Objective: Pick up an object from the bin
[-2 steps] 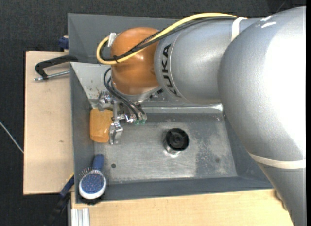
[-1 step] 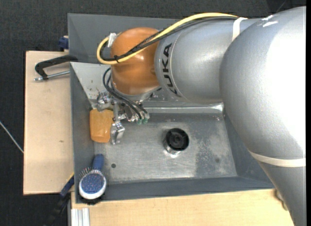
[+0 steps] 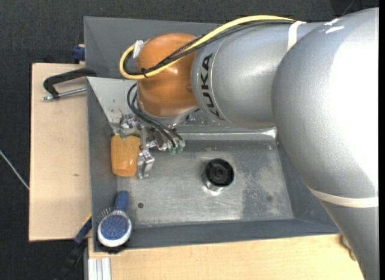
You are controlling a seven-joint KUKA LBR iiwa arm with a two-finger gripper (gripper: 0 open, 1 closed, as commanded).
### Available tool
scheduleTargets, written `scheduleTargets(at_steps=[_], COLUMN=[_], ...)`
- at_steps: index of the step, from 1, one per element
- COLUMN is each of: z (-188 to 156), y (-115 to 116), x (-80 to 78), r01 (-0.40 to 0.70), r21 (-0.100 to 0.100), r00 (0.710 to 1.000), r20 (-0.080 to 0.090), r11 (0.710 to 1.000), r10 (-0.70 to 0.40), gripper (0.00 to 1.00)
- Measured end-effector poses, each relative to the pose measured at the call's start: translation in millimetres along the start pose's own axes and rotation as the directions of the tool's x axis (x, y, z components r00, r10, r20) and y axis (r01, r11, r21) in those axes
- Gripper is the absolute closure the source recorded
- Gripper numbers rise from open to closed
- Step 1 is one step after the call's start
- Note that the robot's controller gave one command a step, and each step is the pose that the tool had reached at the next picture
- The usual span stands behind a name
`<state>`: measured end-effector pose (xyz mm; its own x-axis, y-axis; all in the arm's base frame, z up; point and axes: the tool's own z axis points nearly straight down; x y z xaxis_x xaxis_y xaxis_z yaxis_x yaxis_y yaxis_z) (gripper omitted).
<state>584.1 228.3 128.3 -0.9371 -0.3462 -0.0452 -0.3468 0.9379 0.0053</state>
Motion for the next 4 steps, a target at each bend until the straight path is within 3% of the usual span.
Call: scheduleTargets(at_steps=[1,2,3,4], z=[15,52,51,-142], y=[-2,-57,-57,-47], x=[10.9,32.2,32.1,26.0], r01=[0.046,0.373,0.372,0.601], r21=[0.002,-0.011,-0.012,-0.014], r00=[0.998,0.927,0.927,0.798], r20=[-0.038,-0.033,-0.034,-0.026], r11=[0.999,0.928,0.928,0.799], r10=[-0.046,-0.373,-0.373,-0.601], gripper=[0.00,0.00,1.00,1.00])
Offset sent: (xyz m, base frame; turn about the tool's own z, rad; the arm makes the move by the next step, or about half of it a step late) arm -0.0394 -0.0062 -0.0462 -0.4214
